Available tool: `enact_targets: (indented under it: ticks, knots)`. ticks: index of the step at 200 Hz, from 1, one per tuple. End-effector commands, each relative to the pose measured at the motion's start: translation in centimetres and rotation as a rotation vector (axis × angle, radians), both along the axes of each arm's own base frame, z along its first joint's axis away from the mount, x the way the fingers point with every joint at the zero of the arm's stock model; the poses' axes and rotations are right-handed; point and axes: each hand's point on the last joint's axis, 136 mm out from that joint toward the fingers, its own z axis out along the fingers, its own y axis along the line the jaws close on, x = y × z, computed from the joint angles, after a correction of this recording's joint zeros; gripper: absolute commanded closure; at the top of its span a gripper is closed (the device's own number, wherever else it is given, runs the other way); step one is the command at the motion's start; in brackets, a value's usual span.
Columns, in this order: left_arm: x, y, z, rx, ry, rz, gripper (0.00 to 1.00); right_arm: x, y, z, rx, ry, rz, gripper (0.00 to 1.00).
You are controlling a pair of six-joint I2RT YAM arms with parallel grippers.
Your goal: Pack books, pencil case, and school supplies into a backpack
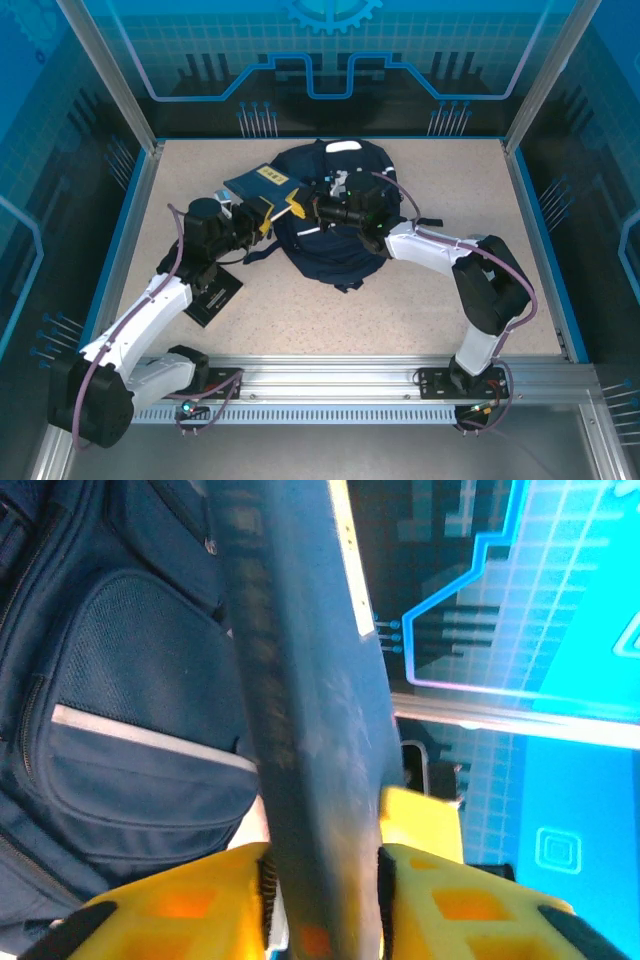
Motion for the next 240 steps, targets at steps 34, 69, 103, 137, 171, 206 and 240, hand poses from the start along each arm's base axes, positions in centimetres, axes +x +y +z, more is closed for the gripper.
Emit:
enact_targets:
  ticks: [34,69,103,137,171,206,240]
  knots:
    - [-3.0,-0.2,-2.2,0.235,0.050,-0.156,0.20,-0.4,-5.3,1.7,-0.255,-0.156,0.016,0.98]
    - [-4.0,-1.3,-3.5,0.406,0.054,-0.326,0.12,-1.9,-12.6,0.5,-0.549,-0.205,-0.018,0.99]
    - [-4.0,-4.2,-3.7,0.587,-0.014,-0.491,0.09,-3.8,-19.0,0.4,-0.722,-0.215,-0.057,0.98]
    - [-2.8,-8.4,-4.3,0.771,-0.113,-0.654,0.07,-6.0,-24.2,0.6,-0.833,-0.186,-0.128,0.97]
    - [-0.5,-12.0,-6.7,0.963,-0.159,-0.812,0.07,-7.7,-28.2,0.2,-0.881,-0.105,-0.212,0.96]
    - [0.2,-14.6,-9.3,1.129,-0.181,-1.038,0.14,-9.3,-30.4,-0.9,-0.847,-0.012,-0.257,0.95]
    - [0.8,-14.8,-11.9,1.302,-0.121,-1.178,0.22,-10.7,-31.1,-1.3,-0.799,0.022,-0.298,0.95]
